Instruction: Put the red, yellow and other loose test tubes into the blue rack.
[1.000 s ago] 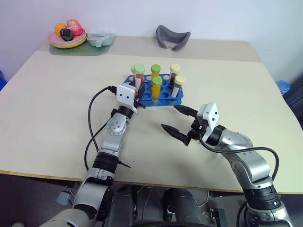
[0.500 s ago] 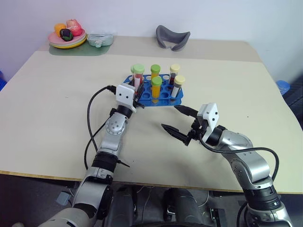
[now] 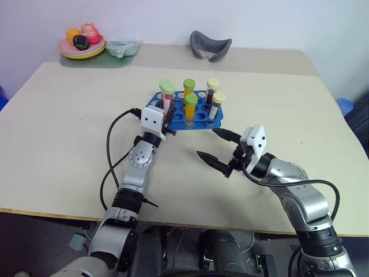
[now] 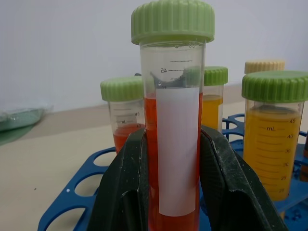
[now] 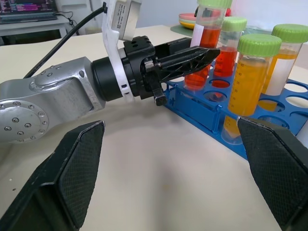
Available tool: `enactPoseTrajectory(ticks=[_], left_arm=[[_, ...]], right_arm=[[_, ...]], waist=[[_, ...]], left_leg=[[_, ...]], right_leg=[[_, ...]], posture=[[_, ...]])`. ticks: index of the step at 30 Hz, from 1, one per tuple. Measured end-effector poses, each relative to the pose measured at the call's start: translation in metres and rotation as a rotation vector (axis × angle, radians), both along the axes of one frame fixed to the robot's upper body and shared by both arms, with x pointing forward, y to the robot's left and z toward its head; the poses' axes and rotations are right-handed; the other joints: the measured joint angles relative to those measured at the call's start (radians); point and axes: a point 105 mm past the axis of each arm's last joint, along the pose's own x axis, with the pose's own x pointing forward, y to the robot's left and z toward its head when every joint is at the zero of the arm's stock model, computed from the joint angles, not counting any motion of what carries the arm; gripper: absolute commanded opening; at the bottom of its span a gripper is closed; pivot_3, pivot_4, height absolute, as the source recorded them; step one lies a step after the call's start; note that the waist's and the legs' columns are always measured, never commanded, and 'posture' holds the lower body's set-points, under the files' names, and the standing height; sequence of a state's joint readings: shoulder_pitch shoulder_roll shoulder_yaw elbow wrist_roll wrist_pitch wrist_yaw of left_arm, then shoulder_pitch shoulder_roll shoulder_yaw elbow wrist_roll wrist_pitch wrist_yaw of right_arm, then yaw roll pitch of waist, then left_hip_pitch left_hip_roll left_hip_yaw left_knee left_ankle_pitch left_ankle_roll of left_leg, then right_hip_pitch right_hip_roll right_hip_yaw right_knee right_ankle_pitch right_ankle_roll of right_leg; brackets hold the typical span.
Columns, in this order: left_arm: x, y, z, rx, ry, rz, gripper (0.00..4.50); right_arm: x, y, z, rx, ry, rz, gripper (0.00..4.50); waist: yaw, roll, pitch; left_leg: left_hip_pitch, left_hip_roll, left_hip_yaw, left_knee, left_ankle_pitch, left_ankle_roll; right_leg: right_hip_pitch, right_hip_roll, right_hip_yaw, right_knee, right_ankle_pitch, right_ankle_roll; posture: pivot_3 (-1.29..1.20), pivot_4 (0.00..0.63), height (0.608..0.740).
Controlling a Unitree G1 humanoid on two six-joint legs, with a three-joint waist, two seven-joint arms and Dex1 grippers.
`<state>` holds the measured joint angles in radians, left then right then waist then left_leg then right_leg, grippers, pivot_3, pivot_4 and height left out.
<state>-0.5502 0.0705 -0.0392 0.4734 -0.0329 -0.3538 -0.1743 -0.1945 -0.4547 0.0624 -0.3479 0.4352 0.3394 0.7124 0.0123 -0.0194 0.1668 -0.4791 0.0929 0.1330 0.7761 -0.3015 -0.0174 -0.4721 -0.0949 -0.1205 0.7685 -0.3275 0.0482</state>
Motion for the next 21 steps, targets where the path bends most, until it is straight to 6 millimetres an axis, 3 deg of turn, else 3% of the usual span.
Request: enactPoseTrajectory(ticks=[1,8,14,21], left_arm=[[0.0,0.0,-0.001,-0.006,0.004,0.002,0.83],[0.003,0.005,-0.007,-0.037,0.03,0.02,4.37],[-0.01,0.012,0.004,-0.078,-0.006,-0.004,4.37],[-0.052,0.046,-0.003,-0.082,0.05,-0.062,4.37]], right_arm=[[0.0,0.0,0.0,0.0,0.0,0.0,4.5],[0.0,0.0,0.0,0.0,0.001,0.0,4.5],[0.0,0.0,0.0,0.0,0.002,0.001,4.5],[-0.001,-0.006,-0.002,-0.01,0.01,-0.017,4.5]], waist=[[0.0,0.0,0.0],[0.0,0.0,0.0],[-0.001,0.0,0.0],[-0.005,0.0,0.0]], left_leg=[[0.0,0.0,0.0,0.0,0.0,0.0],[0.0,0.0,0.0,0.0,0.0,0.0],[0.0,0.001,0.0,0.0,0.0,0.0],[0.001,0.001,0.0,-0.001,0.0,0.0]], right_leg=[[0.0,0.0,0.0,0.0,0.0,0.0],[0.0,0.0,0.0,0.0,0.0,0.0],[0.0,0.0,0.0,0.0,0.0,0.0],[0.0,0.001,0.0,0.0,0.0,0.0]], posture=[[0.0,0.15,0.669],[0.0,0.15,0.669],[0.0,0.15,0.669],[0.0,0.15,0.669]])
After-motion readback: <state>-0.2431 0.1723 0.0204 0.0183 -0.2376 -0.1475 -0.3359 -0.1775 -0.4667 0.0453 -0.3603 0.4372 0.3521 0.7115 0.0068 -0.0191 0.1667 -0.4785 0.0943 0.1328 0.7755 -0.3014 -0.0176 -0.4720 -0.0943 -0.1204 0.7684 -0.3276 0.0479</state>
